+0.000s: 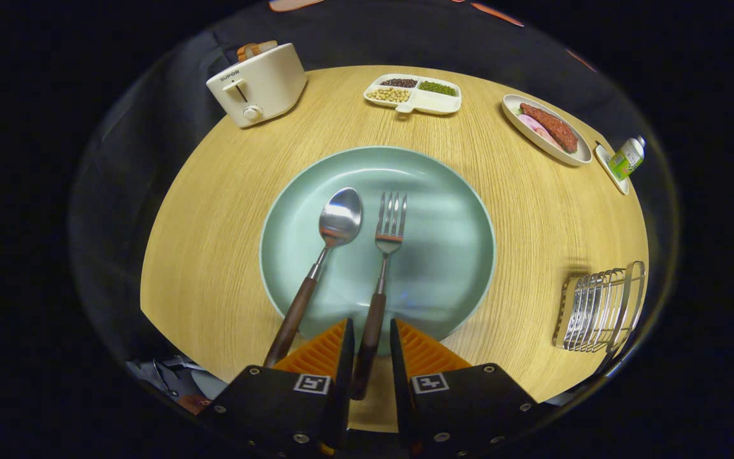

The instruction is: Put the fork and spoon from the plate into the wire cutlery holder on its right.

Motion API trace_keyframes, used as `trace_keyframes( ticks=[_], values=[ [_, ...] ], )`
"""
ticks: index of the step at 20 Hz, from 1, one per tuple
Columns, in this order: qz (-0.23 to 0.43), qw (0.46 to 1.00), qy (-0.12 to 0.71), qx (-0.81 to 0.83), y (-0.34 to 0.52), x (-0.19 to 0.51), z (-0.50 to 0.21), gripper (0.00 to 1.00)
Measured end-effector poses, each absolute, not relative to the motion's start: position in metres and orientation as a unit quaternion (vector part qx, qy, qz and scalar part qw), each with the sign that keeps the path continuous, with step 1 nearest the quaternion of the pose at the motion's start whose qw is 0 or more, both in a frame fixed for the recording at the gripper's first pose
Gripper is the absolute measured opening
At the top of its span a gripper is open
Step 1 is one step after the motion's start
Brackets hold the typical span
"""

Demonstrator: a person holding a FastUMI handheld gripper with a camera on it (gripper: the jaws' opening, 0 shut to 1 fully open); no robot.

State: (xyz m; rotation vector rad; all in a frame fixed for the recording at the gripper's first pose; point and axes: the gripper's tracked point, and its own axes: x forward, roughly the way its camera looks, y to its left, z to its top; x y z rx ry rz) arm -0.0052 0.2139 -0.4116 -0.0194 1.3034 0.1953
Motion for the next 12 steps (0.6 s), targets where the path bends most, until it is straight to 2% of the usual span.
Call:
trace_keyframes(
  ticks=[1, 2, 6, 12],
  values=[
    [0.084, 0.787, 0.611, -0.003, 0.213, -0.005, -0.412, 0.28],
    [0.077, 0.786, 0.613, 0.005, 0.213, -0.003, -0.413, 0.19],
    [0.072, 0.781, 0.619, 0.031, 0.214, 0.001, -0.409, 0.06],
    [0.075, 0.797, 0.597, 0.047, 0.191, 0.003, -0.369, 0.05]
  ],
)
